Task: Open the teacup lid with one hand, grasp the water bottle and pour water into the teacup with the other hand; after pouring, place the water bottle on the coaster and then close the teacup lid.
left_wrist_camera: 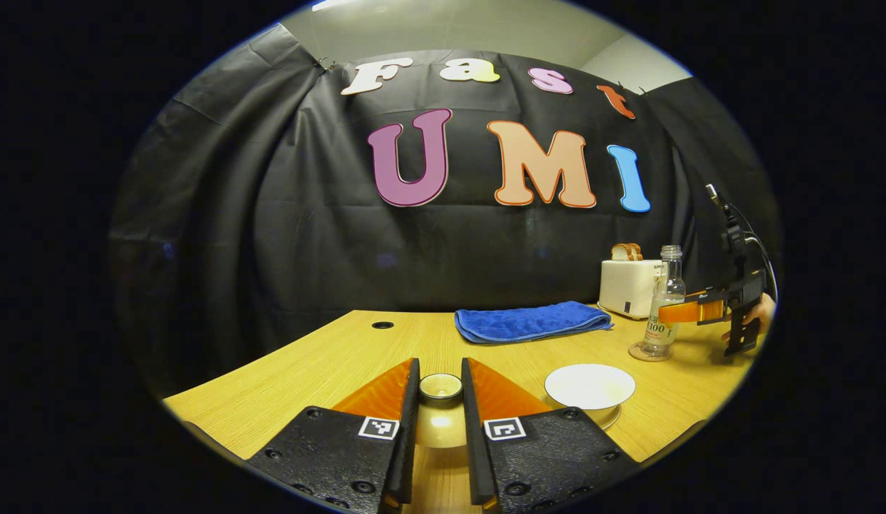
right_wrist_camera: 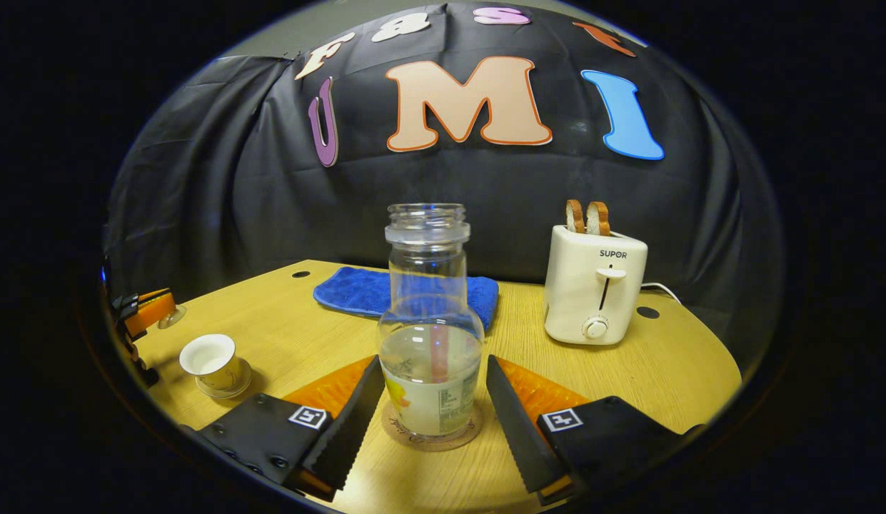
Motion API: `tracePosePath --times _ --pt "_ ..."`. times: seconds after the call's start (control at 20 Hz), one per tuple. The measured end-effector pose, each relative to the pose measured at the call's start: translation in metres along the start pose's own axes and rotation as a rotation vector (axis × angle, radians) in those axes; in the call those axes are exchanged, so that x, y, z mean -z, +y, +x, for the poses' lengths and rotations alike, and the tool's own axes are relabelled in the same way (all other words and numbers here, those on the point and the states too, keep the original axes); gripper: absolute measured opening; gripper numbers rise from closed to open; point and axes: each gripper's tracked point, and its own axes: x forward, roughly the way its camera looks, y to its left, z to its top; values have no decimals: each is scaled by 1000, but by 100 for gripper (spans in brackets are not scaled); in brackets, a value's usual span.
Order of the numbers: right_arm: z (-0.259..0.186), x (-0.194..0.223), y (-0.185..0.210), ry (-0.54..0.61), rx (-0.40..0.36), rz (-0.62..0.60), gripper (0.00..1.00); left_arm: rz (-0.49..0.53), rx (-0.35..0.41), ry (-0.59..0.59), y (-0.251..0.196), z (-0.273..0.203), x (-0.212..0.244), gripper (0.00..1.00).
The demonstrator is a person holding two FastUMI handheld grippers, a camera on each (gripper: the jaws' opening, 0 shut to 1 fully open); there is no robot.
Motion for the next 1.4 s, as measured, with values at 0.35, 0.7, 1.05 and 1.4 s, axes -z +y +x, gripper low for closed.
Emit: tracePosePath --times 0.35,0.7,1.05,1.4 --pt "-43 -2 -3 -82 41 -46 92 -2 4 1 -2 2 1 29" --pt "-75 12 14 -113 4 -25 92 -3 35 0 -15 9 0 29" --pt "-95 19 18 -146 -1 -59 92 -3 145 3 -52 26 1 29" --pt "-108 20 21 -171 -13 -38 92 2 239 0 -87 34 1 28"
